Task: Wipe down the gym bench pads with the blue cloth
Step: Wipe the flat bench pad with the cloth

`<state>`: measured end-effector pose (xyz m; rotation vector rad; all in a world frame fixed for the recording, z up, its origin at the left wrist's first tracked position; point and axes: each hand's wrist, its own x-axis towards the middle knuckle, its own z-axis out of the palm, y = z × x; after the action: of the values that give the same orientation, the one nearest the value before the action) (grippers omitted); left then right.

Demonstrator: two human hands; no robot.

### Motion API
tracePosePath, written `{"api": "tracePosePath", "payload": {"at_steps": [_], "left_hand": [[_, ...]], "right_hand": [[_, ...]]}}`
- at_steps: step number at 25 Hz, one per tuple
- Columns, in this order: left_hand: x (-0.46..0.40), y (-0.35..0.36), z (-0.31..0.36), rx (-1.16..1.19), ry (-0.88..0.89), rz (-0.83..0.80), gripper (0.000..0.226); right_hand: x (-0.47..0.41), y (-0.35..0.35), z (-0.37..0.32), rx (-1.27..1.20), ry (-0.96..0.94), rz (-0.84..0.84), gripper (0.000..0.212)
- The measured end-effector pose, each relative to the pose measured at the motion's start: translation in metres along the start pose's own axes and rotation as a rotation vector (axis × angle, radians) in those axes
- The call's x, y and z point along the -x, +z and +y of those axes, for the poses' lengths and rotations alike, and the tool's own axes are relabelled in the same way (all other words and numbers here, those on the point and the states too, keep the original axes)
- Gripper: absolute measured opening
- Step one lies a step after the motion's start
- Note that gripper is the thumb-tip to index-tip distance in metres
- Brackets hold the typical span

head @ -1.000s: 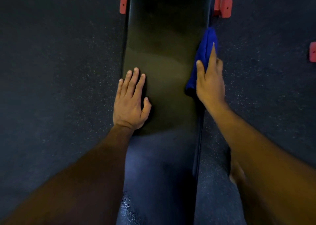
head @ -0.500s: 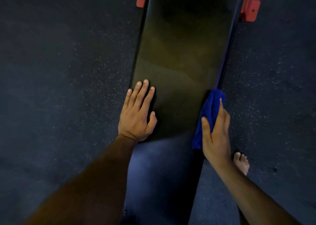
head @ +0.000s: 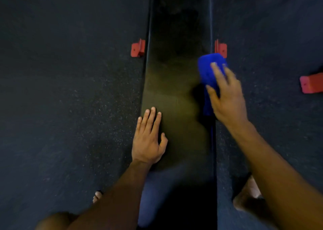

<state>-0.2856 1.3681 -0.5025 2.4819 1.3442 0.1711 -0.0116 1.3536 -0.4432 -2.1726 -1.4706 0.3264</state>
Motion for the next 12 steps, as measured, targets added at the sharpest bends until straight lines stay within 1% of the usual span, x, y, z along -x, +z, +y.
{"api": "tracePosePath", "payload": {"at_steps": [2, 3, 5, 8, 10, 12], "left_hand": [[0.0, 0.0, 0.002, -0.008, 0.002, -0.018, 0.07], [0.0, 0.0, 0.002, -0.01, -0.001, -0.026, 0.07], [0.003, 0.0, 0.001, -0.021, -0.014, -0.021, 0.069], [0.005, -0.003, 0.004, -0.013, -0.015, -0.006, 0.071], [0.008, -0.006, 0.005, -0.01, -0.016, -0.029, 0.074], [0.01, -0.009, 0.007, -0.029, -0.015, -0.063, 0.072]], "right_hand": [[-0.008, 0.027, -0.005, 0.279, -0.056, -0.172, 0.056], [-0.005, 0.04, -0.004, 0.358, -0.058, -0.222, 0.055], [0.006, 0.05, 0.001, 0.386, -0.06, -0.248, 0.054], [0.035, 0.043, -0.003, 0.347, -0.026, -0.227, 0.053], [0.083, 0.047, -0.012, 0.365, 0.0, -0.213, 0.055], [0.143, 0.047, -0.019, 0.4, -0.031, -0.251, 0.06]]}}
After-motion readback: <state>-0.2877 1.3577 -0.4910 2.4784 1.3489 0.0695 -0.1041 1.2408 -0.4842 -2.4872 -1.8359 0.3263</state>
